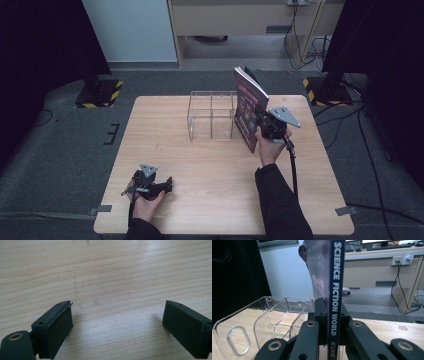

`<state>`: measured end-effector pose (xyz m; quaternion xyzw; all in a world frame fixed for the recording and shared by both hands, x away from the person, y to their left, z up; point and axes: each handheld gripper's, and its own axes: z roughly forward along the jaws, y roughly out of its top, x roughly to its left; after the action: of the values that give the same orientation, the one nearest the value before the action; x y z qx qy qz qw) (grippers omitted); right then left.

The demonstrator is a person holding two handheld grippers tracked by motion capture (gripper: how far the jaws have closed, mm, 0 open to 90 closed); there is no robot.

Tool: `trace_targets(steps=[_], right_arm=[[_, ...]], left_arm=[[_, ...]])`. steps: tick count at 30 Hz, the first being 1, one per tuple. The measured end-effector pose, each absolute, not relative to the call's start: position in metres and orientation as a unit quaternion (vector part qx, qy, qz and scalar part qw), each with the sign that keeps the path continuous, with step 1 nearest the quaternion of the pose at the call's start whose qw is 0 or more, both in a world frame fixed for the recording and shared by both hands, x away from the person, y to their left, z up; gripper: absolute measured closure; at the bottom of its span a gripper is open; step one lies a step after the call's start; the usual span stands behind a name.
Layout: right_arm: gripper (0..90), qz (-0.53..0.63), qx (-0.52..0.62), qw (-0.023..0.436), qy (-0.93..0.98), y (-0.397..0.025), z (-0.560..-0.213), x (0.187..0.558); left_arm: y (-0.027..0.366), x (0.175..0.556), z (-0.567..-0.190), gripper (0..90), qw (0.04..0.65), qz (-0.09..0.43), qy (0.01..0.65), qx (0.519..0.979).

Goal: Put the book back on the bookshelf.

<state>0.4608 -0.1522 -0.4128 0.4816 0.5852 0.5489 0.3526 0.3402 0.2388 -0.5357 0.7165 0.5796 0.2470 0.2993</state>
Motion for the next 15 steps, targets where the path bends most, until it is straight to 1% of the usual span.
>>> trace_targets(steps=[7, 15], right_arm=[[84.3, 0.558, 0.479, 0.357, 0.576, -0.152, -0.420, 0.465], [83.7, 0.549, 0.479, 0.363, 0.581, -0.154, -0.425, 0.461]], left_arm=[[0.239, 0.340, -0.536, 8.2, 0.299, 0.247, 0.580, 0.717], [0.239, 0.340, -0.536, 8.2, 0.299, 0.247, 0.580, 0.717]])
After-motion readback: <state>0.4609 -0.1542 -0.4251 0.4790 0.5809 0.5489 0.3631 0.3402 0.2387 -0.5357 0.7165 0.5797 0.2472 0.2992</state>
